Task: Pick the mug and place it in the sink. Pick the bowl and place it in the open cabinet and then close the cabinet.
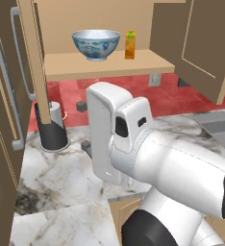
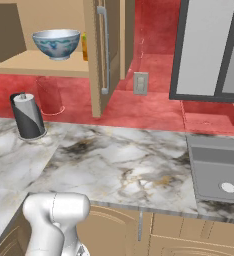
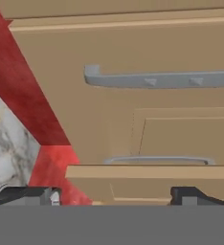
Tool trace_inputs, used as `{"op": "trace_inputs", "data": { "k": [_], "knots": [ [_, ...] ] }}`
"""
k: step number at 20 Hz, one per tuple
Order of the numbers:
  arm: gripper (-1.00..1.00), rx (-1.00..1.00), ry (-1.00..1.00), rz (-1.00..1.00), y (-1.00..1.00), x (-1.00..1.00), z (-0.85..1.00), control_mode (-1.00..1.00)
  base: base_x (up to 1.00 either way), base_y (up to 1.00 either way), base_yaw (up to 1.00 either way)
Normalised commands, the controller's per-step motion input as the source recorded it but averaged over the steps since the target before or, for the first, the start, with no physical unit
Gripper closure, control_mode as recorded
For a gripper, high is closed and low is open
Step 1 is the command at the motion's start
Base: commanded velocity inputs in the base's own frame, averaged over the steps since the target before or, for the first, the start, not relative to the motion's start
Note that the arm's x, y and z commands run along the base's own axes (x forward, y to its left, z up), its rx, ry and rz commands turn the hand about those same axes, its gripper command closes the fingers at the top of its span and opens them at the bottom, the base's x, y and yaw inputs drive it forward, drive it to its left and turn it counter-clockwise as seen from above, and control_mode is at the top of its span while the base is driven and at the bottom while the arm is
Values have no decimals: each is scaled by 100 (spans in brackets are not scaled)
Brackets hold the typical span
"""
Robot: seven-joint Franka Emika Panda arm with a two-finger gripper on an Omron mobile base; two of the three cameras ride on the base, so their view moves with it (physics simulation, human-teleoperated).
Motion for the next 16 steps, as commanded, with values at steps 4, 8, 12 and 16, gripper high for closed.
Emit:
{"op": "trace_inputs", "data": {
  "k": [4, 8, 12, 16],
  "knots": [
    [-100, 0, -1, 0, 23, 0, 0, -100, 0, 0, 0],
    [-100, 0, 0, 0, 15, -1, 0, -100, 0, 0, 0],
    [-100, 0, 0, 0, 25, 0, 0, -100, 0, 0, 0],
    [-100, 0, 0, 0, 10, 0, 0, -100, 0, 0, 0]
  ]
}}
